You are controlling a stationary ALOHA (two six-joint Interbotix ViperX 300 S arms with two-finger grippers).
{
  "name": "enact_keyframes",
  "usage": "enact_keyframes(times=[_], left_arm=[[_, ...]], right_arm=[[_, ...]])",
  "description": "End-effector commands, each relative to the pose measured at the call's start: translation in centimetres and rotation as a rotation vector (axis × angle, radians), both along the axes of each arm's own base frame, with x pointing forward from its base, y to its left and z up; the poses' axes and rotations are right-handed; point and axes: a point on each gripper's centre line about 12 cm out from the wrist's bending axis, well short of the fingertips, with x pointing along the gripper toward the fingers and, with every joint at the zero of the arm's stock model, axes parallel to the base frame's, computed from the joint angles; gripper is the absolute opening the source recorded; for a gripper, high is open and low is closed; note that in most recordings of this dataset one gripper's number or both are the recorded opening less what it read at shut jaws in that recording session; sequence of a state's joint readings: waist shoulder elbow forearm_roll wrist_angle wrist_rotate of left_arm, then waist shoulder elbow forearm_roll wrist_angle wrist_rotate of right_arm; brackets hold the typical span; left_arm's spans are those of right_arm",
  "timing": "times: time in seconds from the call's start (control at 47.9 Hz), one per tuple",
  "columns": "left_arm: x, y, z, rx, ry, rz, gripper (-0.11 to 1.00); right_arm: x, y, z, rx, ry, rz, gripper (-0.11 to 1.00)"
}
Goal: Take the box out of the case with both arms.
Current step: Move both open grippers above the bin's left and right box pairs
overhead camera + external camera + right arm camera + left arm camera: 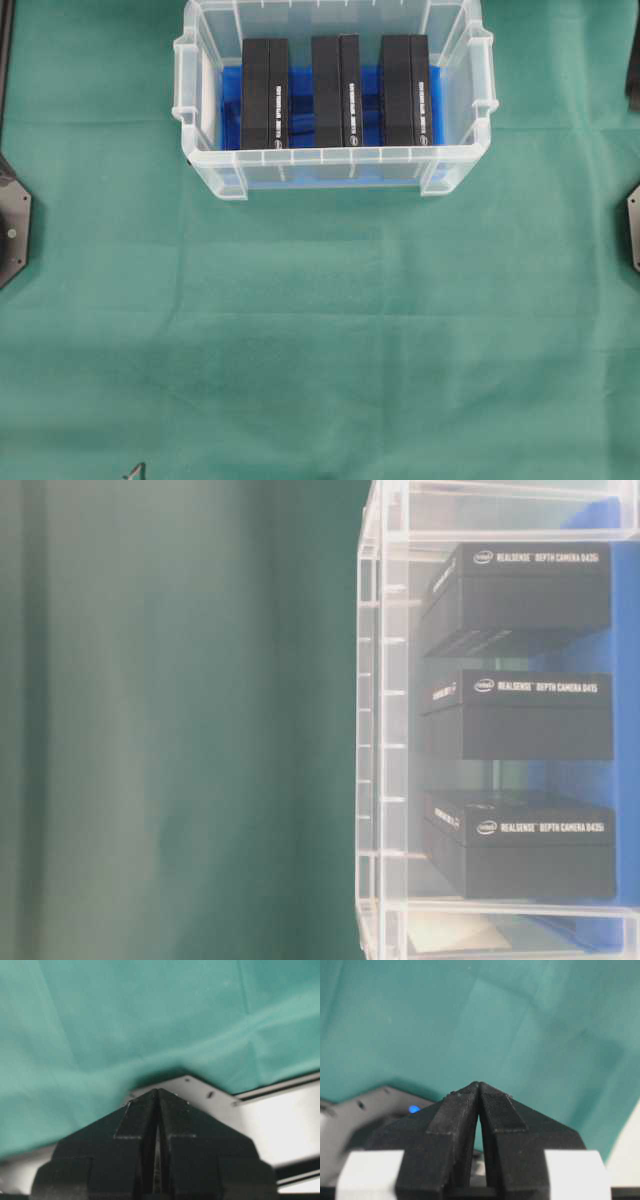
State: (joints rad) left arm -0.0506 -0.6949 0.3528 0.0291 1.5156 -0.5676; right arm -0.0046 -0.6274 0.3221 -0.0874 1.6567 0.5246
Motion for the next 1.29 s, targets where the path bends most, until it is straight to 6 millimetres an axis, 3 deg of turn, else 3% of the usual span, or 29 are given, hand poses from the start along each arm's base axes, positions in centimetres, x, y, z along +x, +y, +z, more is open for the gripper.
enact_keyframes(times=[0.0,0.167,0.334,0.71,1.148,1.273], left_arm=[[-0.1,0.2,0.7,-0.047,-0.016,0.130,0.00],[-0.5,0.3,0.5,-0.180,0.015,0.492,0.00],[-1.2,0.3,0.2,-0.269,0.075,0.794,0.00],[-0.9,0.8,0.2,-0.277,0.087,0.874,0.00],[-1.0,7.4,0.2,-0.171,0.085,0.899,0.00],[-0.9,8.1,0.3,-0.161,0.088,0.898,0.00]], right_arm=[[-0.1,-0.2,1.0,0.028,-0.044,-0.150,0.00],[-0.1,-0.4,0.9,0.114,-0.080,-0.541,0.00],[-0.1,-0.3,1.0,0.177,-0.106,-0.802,0.00],[0.3,-0.7,0.8,0.180,-0.105,-0.882,0.00],[0.2,-9.4,0.2,0.009,-0.129,-0.984,0.00],[0.6,-11.0,-0.2,-0.001,-0.120,-1.001,0.00]])
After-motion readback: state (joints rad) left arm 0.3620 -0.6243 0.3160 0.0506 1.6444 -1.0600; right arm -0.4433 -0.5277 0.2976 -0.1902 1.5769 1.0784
